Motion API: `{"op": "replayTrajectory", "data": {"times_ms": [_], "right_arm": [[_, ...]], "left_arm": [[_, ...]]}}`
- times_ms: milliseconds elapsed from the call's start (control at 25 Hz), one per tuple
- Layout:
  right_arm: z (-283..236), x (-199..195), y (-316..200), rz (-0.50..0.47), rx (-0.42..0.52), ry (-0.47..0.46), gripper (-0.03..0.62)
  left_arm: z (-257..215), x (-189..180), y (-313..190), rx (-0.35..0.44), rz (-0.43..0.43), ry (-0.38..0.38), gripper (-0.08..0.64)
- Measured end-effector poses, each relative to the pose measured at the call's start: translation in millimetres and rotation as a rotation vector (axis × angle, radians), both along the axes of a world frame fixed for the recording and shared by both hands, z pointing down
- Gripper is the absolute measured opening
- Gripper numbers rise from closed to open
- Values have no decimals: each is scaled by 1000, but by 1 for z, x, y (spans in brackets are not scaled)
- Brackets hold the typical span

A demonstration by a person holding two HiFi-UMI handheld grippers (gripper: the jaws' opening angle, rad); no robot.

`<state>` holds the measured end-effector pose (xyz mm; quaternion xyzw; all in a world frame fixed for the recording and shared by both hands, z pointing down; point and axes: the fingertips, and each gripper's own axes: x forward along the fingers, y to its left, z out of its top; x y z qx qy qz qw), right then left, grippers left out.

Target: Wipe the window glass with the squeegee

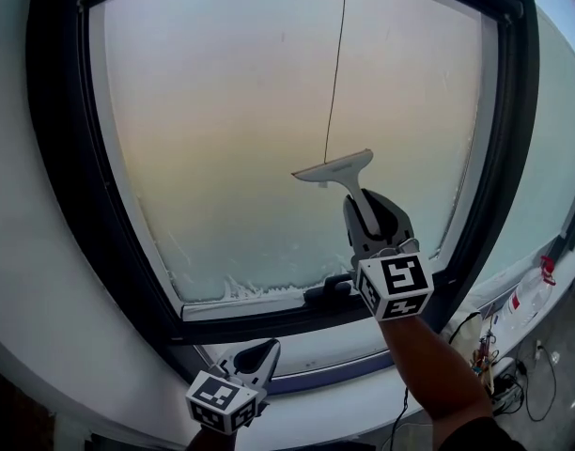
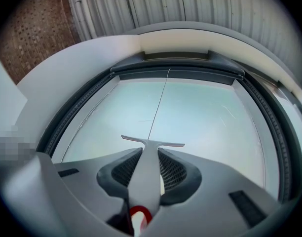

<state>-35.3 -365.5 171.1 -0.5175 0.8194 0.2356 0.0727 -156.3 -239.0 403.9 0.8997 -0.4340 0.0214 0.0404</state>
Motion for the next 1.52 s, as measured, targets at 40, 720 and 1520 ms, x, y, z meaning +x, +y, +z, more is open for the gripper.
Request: {"op": "replayTrajectory", "data": {"times_ms": [40,720,1520], "right_arm": [[8,0,1,-2,-12,-1,84],[136,11,-1,53,-171,5,84],[255,3,-3,104,-416,10,84]], "left_arm": [[1,1,0,2,6,-3,0],[25,-2,-2,-64,13,-4,1],[59,-11,13,-115,41,-4,0]]}}
